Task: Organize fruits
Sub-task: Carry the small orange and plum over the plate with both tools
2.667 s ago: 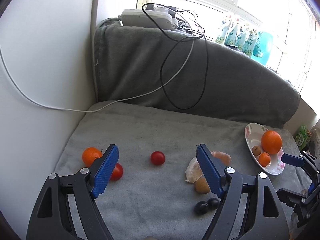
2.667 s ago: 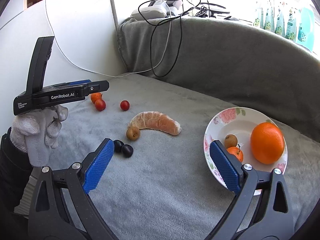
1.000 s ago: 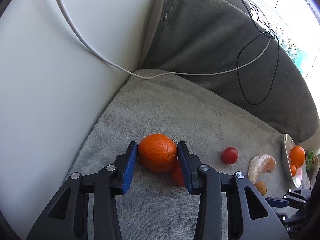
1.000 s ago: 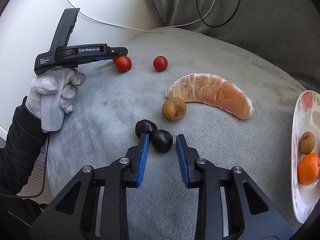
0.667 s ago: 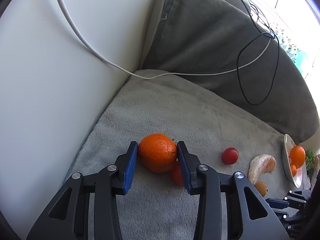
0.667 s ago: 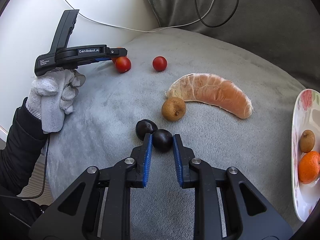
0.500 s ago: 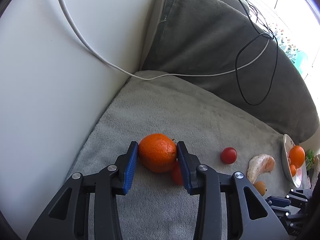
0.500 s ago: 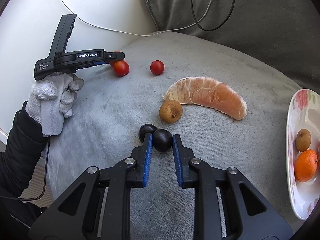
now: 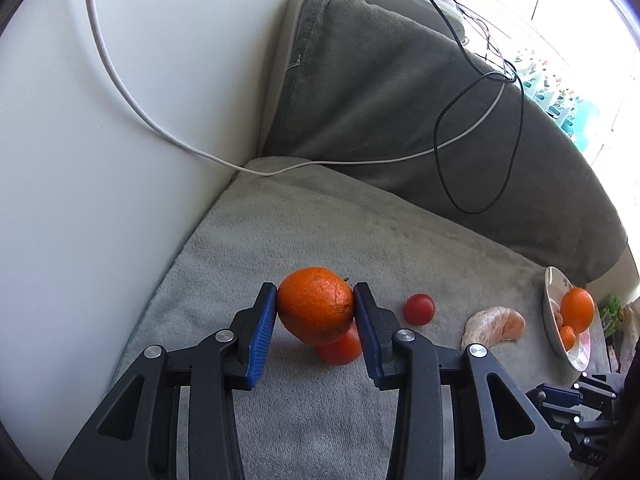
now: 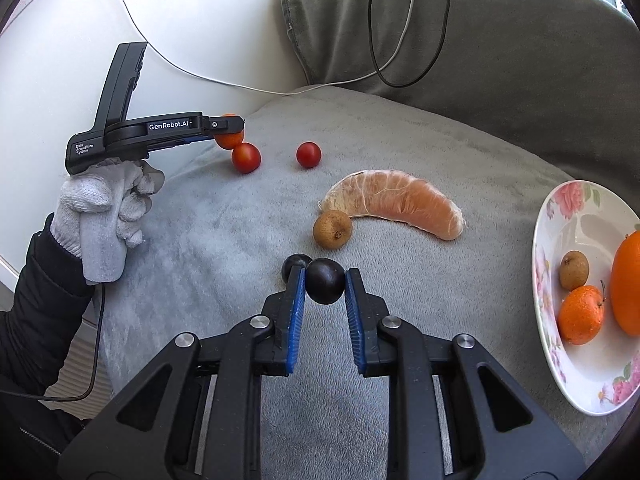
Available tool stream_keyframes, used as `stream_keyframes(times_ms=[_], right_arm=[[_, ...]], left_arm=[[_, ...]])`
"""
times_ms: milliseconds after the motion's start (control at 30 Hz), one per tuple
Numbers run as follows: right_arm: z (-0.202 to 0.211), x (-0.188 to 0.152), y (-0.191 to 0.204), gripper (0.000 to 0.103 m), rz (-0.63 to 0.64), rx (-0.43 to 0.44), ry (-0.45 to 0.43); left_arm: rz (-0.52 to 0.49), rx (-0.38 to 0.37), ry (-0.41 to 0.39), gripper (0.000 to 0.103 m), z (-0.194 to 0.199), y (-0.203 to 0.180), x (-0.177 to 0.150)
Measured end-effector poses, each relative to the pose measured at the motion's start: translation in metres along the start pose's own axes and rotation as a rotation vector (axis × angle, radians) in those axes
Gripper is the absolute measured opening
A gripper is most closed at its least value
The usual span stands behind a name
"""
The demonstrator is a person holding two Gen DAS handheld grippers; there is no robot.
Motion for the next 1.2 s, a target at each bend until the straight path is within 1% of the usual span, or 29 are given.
stream_keyframes(times_ms=[233,500,833,1200], right_arm=[[0.025,-0.003,-0.010,0.021,-0.021,-0.026,-0.047],[0.055,-0.007,-0.035,0.021,-0.075,-0.080,-0.108],[0.088,-0.019,-0.076,0.021,-0.162,-0.151,-0.161],[0.111,-0.026,-0.110,0.021,-0.202,-0.220,-0.189]], left_arm=[[-0.038,-0.039,-0.018,0.037,0.010,-0.027,0.004],[-0.088,-0.117,-0.030,0.037,0.010,-0.072,0.009],[-0.158,-0.217,-0.024,0.037,0.002,-0.132,0.014],[-0.214,-0.303,-0.005,0.037,-0.013,-0.191,0.019]])
Point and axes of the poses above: each gripper's, at about its wrist camera, not at the fingertips, and z roughly against the way its jaws point, y to its left, x to its top, the point moved 6 cm from there along -z, roughly the way its jaws point, and after that the axes turned 9 degrees about -z, right-handed, at the moved point
